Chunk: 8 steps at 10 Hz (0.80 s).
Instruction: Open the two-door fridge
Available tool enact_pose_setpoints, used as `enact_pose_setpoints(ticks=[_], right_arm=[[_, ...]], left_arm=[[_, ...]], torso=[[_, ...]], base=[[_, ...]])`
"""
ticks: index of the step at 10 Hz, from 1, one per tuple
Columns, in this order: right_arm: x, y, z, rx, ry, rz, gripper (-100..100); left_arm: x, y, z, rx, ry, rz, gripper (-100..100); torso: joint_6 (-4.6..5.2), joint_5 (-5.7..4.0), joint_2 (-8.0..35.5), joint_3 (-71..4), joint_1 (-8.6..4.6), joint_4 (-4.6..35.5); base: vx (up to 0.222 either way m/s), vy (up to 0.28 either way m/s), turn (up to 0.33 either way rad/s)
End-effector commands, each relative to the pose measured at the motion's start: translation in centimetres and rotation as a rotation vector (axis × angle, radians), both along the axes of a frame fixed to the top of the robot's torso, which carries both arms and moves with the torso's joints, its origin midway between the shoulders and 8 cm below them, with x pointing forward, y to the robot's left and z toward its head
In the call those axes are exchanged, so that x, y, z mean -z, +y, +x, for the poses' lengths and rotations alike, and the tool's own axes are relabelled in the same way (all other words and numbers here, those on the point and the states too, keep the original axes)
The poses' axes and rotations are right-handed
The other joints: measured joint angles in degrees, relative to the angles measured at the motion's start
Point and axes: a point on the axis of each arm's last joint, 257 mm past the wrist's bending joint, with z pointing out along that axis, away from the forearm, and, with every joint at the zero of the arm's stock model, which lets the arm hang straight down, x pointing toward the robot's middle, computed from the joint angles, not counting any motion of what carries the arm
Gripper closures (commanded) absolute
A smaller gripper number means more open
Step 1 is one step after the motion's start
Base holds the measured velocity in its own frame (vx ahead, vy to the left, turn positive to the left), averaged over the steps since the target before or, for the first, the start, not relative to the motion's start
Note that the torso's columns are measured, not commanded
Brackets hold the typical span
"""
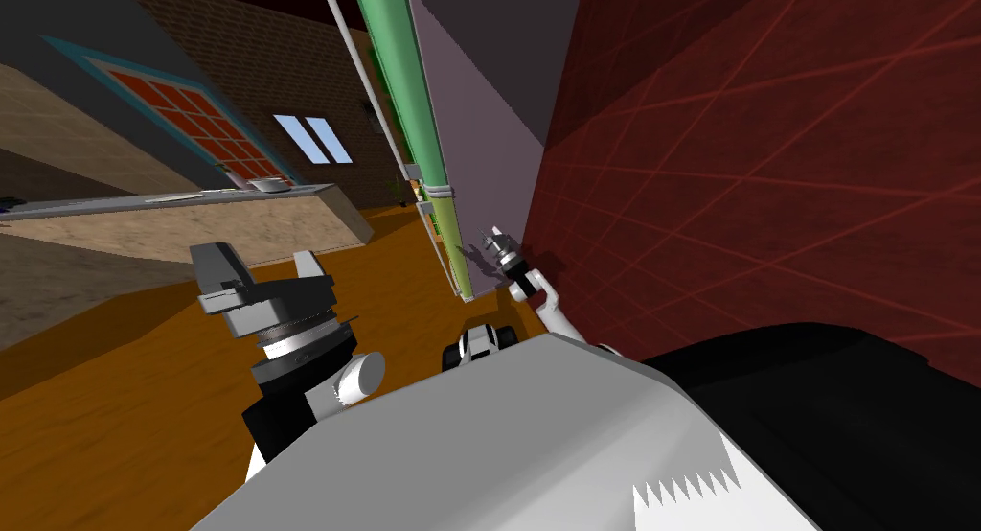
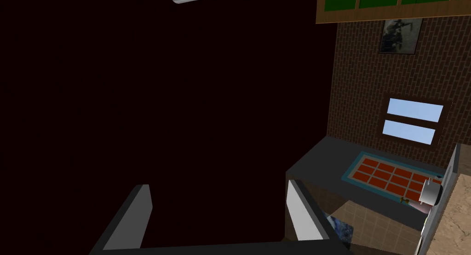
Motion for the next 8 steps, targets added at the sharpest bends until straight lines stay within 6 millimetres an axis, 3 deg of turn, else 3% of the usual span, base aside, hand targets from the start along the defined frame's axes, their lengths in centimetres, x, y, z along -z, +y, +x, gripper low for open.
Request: enact_pose_setpoints(ticks=[1, 2, 8], right_arm=[[0.3, 1.9, 1.4, 0.030, -0.029, -0.134, -100], [1.1, 2.8, 2.1, 0.041, -0.026, -0.194, -100], [1.6, 5.9, 4.7, 0.111, -0.114, -0.483, -100]], left_arm=[[0.0, 0.0, 0.0, 0.000, 0.000, 0.000, 0], [0.0, 0.0, 0.0, 0.000, 0.000, 0.000, 0], [0.0, 0.0, 0.0, 0.000, 0.000, 0.000, 0]], torso=[[-0.01, -0.01, 0.1, 0.0, -0.05, 0.0], [0.00, 0.00, 0.1, 0.0, 0.00, 0.0], [-0.01, 0.01, 0.0, 0.0, 0.01, 0.0]], base=[[0.038, 0.076, -0.062], [0.058, 0.130, -0.095], [0.046, 0.086, -0.043]])
